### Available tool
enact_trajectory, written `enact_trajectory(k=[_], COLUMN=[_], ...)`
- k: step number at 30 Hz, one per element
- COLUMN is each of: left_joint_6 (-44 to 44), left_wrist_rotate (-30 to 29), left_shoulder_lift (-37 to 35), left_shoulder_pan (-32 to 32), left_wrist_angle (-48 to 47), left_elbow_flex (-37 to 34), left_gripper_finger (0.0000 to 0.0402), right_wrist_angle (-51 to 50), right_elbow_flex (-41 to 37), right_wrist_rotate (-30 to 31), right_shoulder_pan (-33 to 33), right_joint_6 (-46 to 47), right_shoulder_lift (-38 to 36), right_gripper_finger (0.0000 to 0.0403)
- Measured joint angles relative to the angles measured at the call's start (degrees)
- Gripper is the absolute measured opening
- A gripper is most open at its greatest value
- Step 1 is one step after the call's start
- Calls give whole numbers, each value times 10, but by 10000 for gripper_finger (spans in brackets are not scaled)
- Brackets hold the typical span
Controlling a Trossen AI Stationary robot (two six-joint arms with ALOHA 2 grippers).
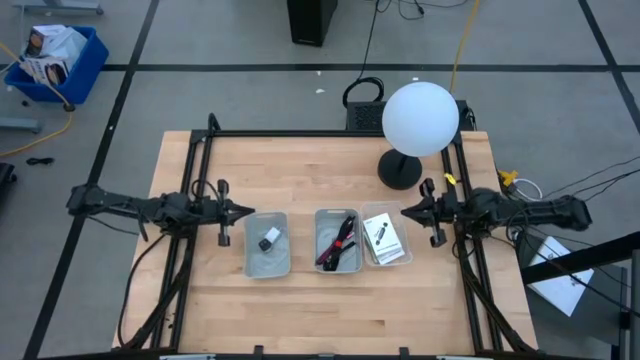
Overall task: Pick and place items into bin
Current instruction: Return to Home Position
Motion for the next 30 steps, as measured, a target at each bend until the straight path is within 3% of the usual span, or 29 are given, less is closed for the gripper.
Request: enact_trajectory(k=[9,30], left_joint_6=[-37,-96], left_wrist_rotate=[54,38], left_shoulder_lift=[2,2], left_shoulder_pan=[23,23], left_wrist_angle=[0,-60], left_elbow_flex=[0,0], left_gripper_finger=[1,12], right_wrist_angle=[39,19], right_elbow_flex=[-16,-17], right_wrist_rotate=[-40,-51], right_shoulder_pan=[-43,-45], right_joint_6=[22,-24], right_shoulder_lift=[0,0], right_gripper_finger=[0,0])
